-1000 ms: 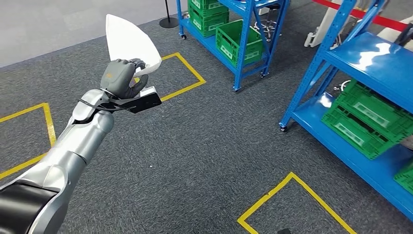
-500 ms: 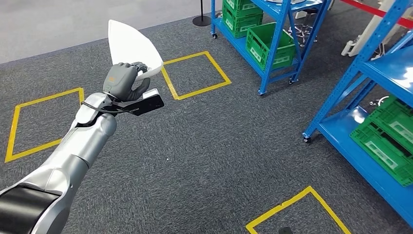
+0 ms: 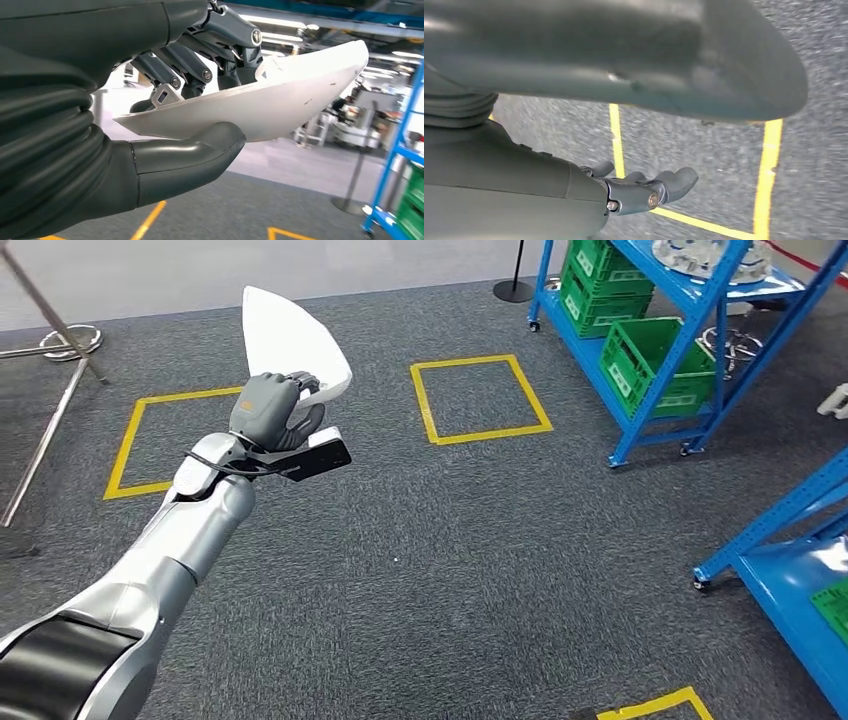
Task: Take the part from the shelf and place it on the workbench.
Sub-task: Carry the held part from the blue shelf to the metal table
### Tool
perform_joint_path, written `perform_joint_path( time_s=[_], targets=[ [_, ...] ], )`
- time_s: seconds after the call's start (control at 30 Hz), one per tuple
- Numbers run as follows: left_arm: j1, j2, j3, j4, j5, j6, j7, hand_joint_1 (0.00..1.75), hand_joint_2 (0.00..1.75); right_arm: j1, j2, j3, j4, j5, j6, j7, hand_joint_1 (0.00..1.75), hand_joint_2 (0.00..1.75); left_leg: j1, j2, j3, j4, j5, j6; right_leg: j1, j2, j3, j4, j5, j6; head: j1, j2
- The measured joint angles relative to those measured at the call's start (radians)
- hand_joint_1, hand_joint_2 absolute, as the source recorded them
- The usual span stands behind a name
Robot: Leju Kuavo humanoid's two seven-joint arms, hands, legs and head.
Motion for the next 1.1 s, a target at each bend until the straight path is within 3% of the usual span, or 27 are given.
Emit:
perform_joint_path(
  time_s=[0.07, 0.13, 0.17, 0.2, 0.27, 0.3, 0.37, 0.4, 0.43, 0.5, 0.57, 0.63, 0.67, 0.73, 0.8, 0.87, 0.9, 0.97, 1.0, 1.07, 1.1],
  targets=[
    [-0.002, 0.000, 0.000, 0.000, 0.004, 0.001, -0.001, 1.75, 1.75, -0.002, 0.000, 0.000, 0.000, 0.000, 0.001, 0.002, 0.00, 0.00, 0.002, -0.024, -0.010, 0.004, 0.002, -0.015, -0.001, 0.024, 0.026, -0.061, 0.015, -0.003, 0.001, 0.000],
    [-0.002, 0.005, 0.000, 0.000, 0.009, -0.005, -0.003, 1.75, 1.75, -0.004, 0.000, 0.000, 0.000, -0.003, 0.001, 0.005, 0.00, 0.00, 0.005, -0.044, -0.018, -0.001, 0.010, -0.030, 0.002, 0.006, 0.029, -0.065, 0.018, -0.015, 0.001, 0.000],
    [-0.002, 0.009, 0.000, 0.000, 0.010, -0.010, -0.005, 1.75, 1.75, -0.004, 0.001, 0.000, 0.000, -0.004, 0.001, 0.006, 0.00, 0.00, 0.004, -0.035, -0.022, 0.001, 0.009, -0.035, 0.003, -0.006, 0.031, -0.069, 0.021, -0.023, 0.001, 0.000],
    [-0.004, 0.013, 0.000, 0.001, 0.011, -0.017, -0.006, 1.75, 1.75, -0.004, 0.002, 0.000, 0.000, -0.006, 0.001, 0.006, 0.00, 0.00, 0.003, -0.011, -0.032, 0.018, -0.002, -0.039, 0.003, -0.018, 0.033, -0.073, 0.025, -0.031, -0.003, 0.000],
    [-0.008, 0.016, 0.000, 0.002, 0.011, -0.033, -0.008, 1.75, 1.75, -0.002, 0.002, 0.000, 0.000, -0.007, 0.001, 0.006, 0.00, 0.00, 0.001, 0.059, -0.073, 0.110, -0.055, -0.044, 0.005, -0.042, 0.035, -0.079, 0.029, -0.041, -0.010, 0.000],
    [-0.009, 0.016, 0.000, 0.003, 0.011, -0.040, -0.010, 1.75, 1.75, 0.001, 0.002, 0.000, 0.000, -0.007, 0.001, 0.006, 0.00, 0.00, 0.002, 0.080, -0.102, 0.175, -0.087, -0.047, 0.006, -0.054, 0.035, -0.079, 0.029, -0.044, -0.014, 0.000],
    [-0.007, 0.019, 0.000, 0.007, 0.012, -0.052, -0.014, 1.75, 1.75, 0.003, 0.002, 0.000, 0.000, -0.004, 0.002, 0.008, 0.00, 0.00, 0.004, 0.093, -0.140, 0.266, -0.119, -0.051, 0.008, -0.081, 0.034, -0.079, 0.027, -0.046, -0.014, 0.000],
    [-0.004, 0.022, 0.000, 0.009, 0.012, -0.057, -0.014, 1.75, 1.75, 0.003, 0.003, 0.000, 0.000, -0.002, 0.004, 0.009, 0.00, 0.00, 0.004, 0.096, -0.136, 0.265, -0.111, -0.051, 0.008, -0.094, 0.034, -0.079, 0.026, -0.046, -0.014, 0.000],
    [-0.003, 0.026, 0.000, 0.010, 0.012, -0.062, -0.015, 1.75, 1.75, 0.002, 0.003, 0.000, 0.000, 0.001, 0.005, 0.010, 0.00, 0.00, 0.004, 0.104, -0.111, 0.225, -0.087, -0.051, 0.008, -0.107, 0.035, -0.079, 0.025, -0.046, -0.015, 0.000],
    [-0.005, 0.031, 0.000, 0.011, 0.014, -0.070, -0.018, 1.75, 1.75, 0.002, 0.005, 0.001, 0.000, 0.004, 0.008, 0.013, 0.00, 0.00, -0.003, 0.152, -0.033, 0.089, -0.037, -0.043, 0.012, -0.132, 0.039, -0.077, 0.020, -0.040, -0.016, 0.000],
    [-0.010, 0.032, 0.000, 0.010, 0.015, -0.072, -0.022, 1.75, 1.75, 0.002, 0.006, 0.001, 0.000, 0.005, 0.009, 0.015, 0.00, 0.00, -0.012, 0.184, 0.012, 0.007, -0.019, -0.029, 0.018, -0.156, 0.043, -0.077, 0.015, -0.032, -0.016, 0.000],
    [-0.011, 0.038, 0.000, 0.011, 0.015, -0.073, -0.023, 1.75, 1.75, -0.001, 0.006, 0.001, 0.000, 0.005, 0.010, 0.018, 0.00, 0.00, -0.015, 0.162, 0.014, -0.003, -0.019, -0.015, 0.020, -0.181, 0.050, -0.080, 0.011, -0.022, -0.014, 0.000],
    [-0.011, 0.041, 0.000, 0.011, 0.015, -0.074, -0.023, 1.75, 1.75, -0.004, 0.007, 0.001, 0.000, 0.005, 0.010, 0.019, 0.00, 0.00, -0.012, 0.148, 0.015, -0.007, -0.016, -0.010, 0.018, -0.175, 0.052, -0.077, 0.007, -0.016, -0.013, 0.000],
    [-0.015, 0.042, 0.000, 0.010, 0.015, -0.074, -0.023, 1.75, 1.75, -0.007, 0.008, 0.001, 0.000, 0.005, 0.011, 0.019, 0.00, 0.00, -0.005, 0.122, 0.019, -0.015, -0.011, 0.002, 0.013, -0.120, 0.036, -0.035, -0.022, -0.006, -0.010, 0.000],
    [-0.017, 0.036, 0.000, 0.011, 0.015, -0.074, -0.023, 1.75, 1.75, -0.005, 0.008, 0.001, 0.000, 0.006, 0.011, 0.020, 0.00, 0.00, -0.001, 0.095, 0.020, -0.016, -0.009, 0.010, 0.009, -0.059, -0.023, 0.085, -0.080, 0.000, -0.004, 0.000],
    [-0.011, 0.032, 0.000, 0.011, 0.015, -0.074, -0.023, 1.75, 1.75, -0.002, 0.008, 0.001, 0.000, 0.006, 0.011, 0.021, 0.00, 0.00, -0.001, 0.064, 0.020, -0.014, -0.009, 0.011, 0.008, -0.044, -0.084, 0.194, -0.110, 0.002, 0.000, 0.000],
    [-0.009, 0.032, 0.000, 0.012, 0.015, -0.074, -0.023, 1.75, 1.75, -0.002, 0.008, 0.001, 0.000, 0.006, 0.011, 0.021, 0.00, 0.00, -0.001, 0.049, 0.020, -0.012, -0.010, 0.010, 0.008, -0.042, -0.092, 0.198, -0.097, 0.002, 0.001, 0.000],
    [-0.007, 0.032, 0.000, 0.012, 0.015, -0.075, -0.023, 1.75, 1.75, -0.002, 0.008, 0.001, 0.000, 0.006, 0.010, 0.021, 0.00, 0.00, 0.001, 0.019, 0.019, -0.005, -0.012, 0.006, 0.004, -0.026, -0.053, 0.098, -0.026, 0.002, 0.003, 0.000],
    [-0.007, 0.032, 0.000, 0.011, 0.015, -0.075, -0.023, 1.75, 1.75, -0.002, 0.008, 0.002, 0.000, 0.006, 0.010, 0.021, 0.00, 0.00, 0.002, 0.005, 0.017, -0.001, -0.014, 0.002, -0.001, 0.002, -0.023, 0.030, 0.002, 0.003, 0.004, 0.000],
    [-0.009, 0.032, 0.000, 0.011, 0.015, -0.077, -0.023, 1.75, 1.75, -0.003, 0.008, 0.002, 0.000, 0.007, 0.011, 0.021, 0.00, 0.00, 0.004, -0.022, 0.009, 0.005, -0.014, -0.012, -0.005, 0.043, 0.016, -0.054, 0.027, 0.002, 0.005, 0.000],
    [-0.009, 0.033, 0.000, 0.011, 0.015, -0.081, -0.024, 1.75, 1.75, -0.003, 0.008, 0.002, 0.000, 0.008, 0.012, 0.021, 0.00, 0.00, 0.005, -0.035, 0.004, 0.004, -0.011, -0.021, -0.003, 0.049, 0.020, -0.063, 0.024, -0.001, 0.006, 0.000]
  ],
)
